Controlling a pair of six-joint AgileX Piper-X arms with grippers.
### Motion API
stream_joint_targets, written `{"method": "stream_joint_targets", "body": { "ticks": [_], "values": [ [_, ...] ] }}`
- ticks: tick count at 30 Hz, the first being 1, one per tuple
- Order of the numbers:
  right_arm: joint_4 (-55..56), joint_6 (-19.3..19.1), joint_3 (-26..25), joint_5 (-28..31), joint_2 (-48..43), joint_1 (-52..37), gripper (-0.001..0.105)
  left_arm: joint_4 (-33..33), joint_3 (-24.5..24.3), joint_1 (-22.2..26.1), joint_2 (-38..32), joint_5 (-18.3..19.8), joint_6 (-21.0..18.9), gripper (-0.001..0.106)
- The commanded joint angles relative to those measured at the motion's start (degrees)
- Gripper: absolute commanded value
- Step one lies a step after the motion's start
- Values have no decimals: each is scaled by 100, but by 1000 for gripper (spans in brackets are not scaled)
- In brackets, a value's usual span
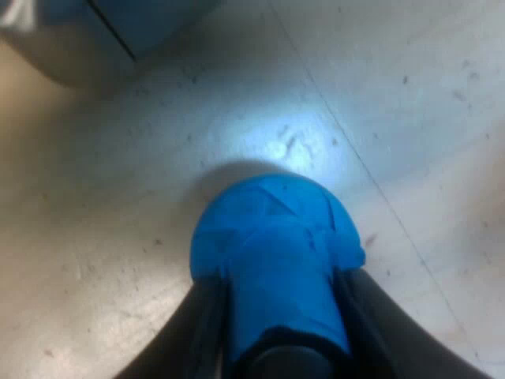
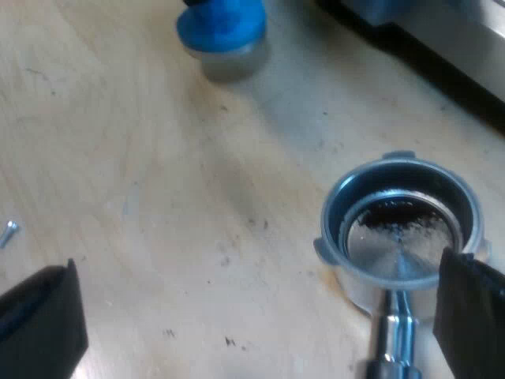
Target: Grind coffee beans and then tamp
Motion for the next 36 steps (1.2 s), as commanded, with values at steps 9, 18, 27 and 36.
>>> {"method": "stream_joint_targets", "body": {
  "ticks": [9, 18, 27, 36],
  "values": [
    [-648, -85, -287, -736, 907, -24, 90, -178, -11, -7, -54, -134, -7, 0],
    [-780, -85, -391, -736, 1005, -24, 90, -136, -11, -7, -54, -273, -7, 0],
    [-780, -85, -391, -736, 1005, -24, 90, -31, -11, -7, -54, -273, 8, 2],
    [-780, -85, -391, -736, 1005, -24, 90, -147, 271, -7, -54, -343, 41, 67]
  ]
}}
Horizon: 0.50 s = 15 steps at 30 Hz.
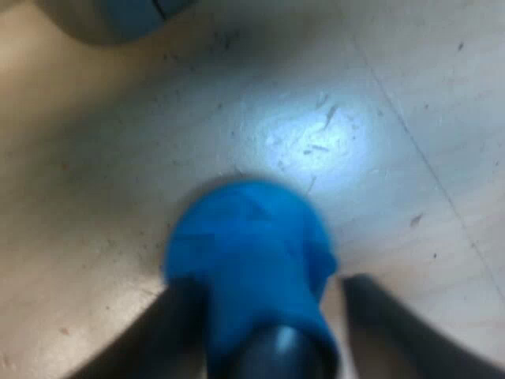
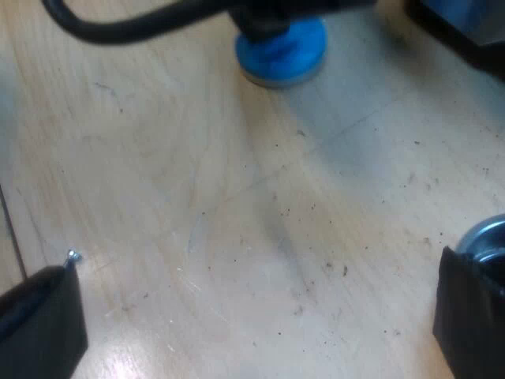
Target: Grind coffee beans and then tamp
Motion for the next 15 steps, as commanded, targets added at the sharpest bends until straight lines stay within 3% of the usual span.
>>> {"method": "stream_joint_targets", "body": {
  "ticks": [1, 5, 9, 12, 15],
  "values": [
    [-75, -85, -55, -50, 1, -20, 90, -15, -11, -7, -54, -69, -9, 68],
    [-17, -53, -108, -50, 1, -20, 90, 67, -37, -7, -54, -69, -9, 77],
    [538, -46, -402, -6, -48, -20, 90, 395, -174, -7, -165, -385, 152, 84],
    [1172, -46, -755, 296, -176, -20, 90, 508, -244, -7, -548, -813, 175, 86],
    [2010, -46, -1151, 510, -296, -20, 90, 507, -271, -7, -1113, -871, 175, 86]
  ]
}}
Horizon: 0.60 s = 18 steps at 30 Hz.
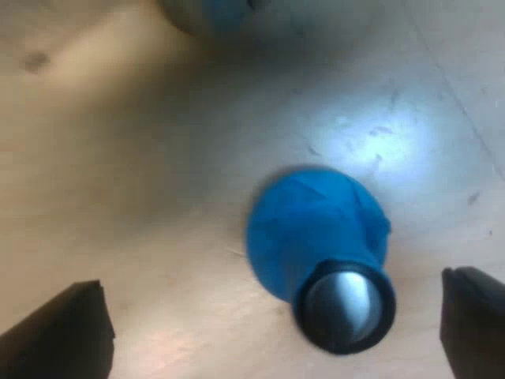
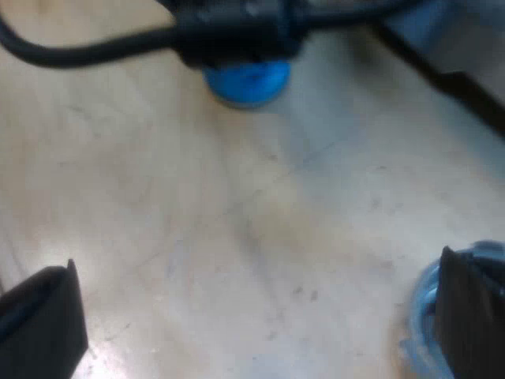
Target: Grind coffee beans and then tamp
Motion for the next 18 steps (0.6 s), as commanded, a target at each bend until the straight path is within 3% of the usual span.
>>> {"method": "stream_joint_targets", "body": {
  "ticks": [1, 4, 7, 9, 13, 18],
  "values": [
    [687, -61, -323, 140, -146, -20, 90, 46, -62, -7, -495, -110, 24, 86],
    [1819, -61, -913, 138, -279, -20, 90, 33, -150, -7, -1301, -110, 11, 86],
    [2260, -61, -1234, 149, -412, -20, 90, 33, -361, 5, -1888, -110, -51, 86],
    [2344, -61, -1326, 152, -478, -60, 90, 33, -420, 5, -1983, -110, -78, 86],
    [2681, 597, -1623, 85, -867, -608, 90, 33, -989, 55, -2386, -110, -314, 86],
    [3476, 670, -1775, -252, -1356, -1571, 90, 33, -1587, 650, -2343, 384, -341, 86]
  ]
}}
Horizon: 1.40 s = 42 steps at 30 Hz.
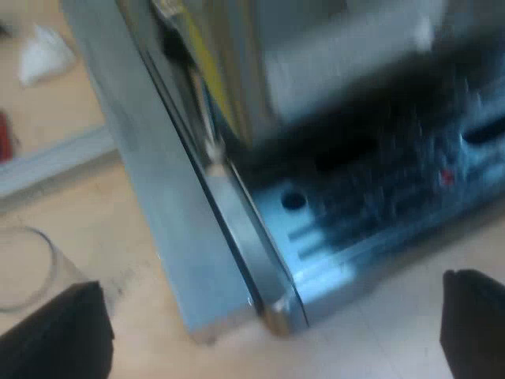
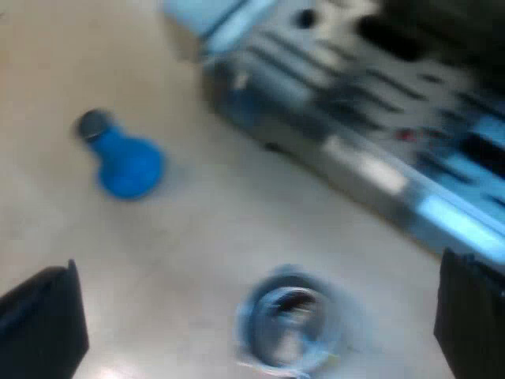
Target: Grind coffee beans and then tamp
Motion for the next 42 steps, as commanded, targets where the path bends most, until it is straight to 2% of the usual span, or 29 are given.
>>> {"method": "stream_joint_targets", "body": {
  "ticks": [1, 2, 5, 8, 17, 22, 25, 30, 37, 42],
  "values": [
    [623, 8, -86, -182, -395, -597, 90, -53, -341, 486, 29, 416, -98, 86],
    [851, 8, -86, -180, -553, -872, 90, -53, -430, 726, 40, 541, -98, 86],
    [1350, -40, -86, -229, -906, -1562, 90, -60, -503, 1146, 43, 583, -112, 86],
    [1789, -328, -86, -429, -1235, -2449, 90, 29, -501, 1302, 43, 583, -123, 86],
    [2466, -1228, -86, -1225, -1864, -5013, 90, 248, -501, 1307, 6, 532, -123, 86],
    [2614, -1723, -86, -1561, -2243, -5960, 90, 339, -501, 1307, -172, 533, -123, 86],
    [2645, -1925, -74, -1572, -2546, -6054, 90, 350, -501, 1307, -278, 533, -123, 86],
    [2769, -2166, -74, -1572, -3117, -6054, 90, 350, -464, 1307, -911, 465, -123, 86],
    [2771, -2163, -9, -1577, -3865, -6054, 90, 362, -191, 1307, -1945, 48, -88, 86],
    [2771, -1940, 66, -1577, -4369, -6054, 90, 507, 185, 1307, -2792, 37, -88, 86]
  ]
}}
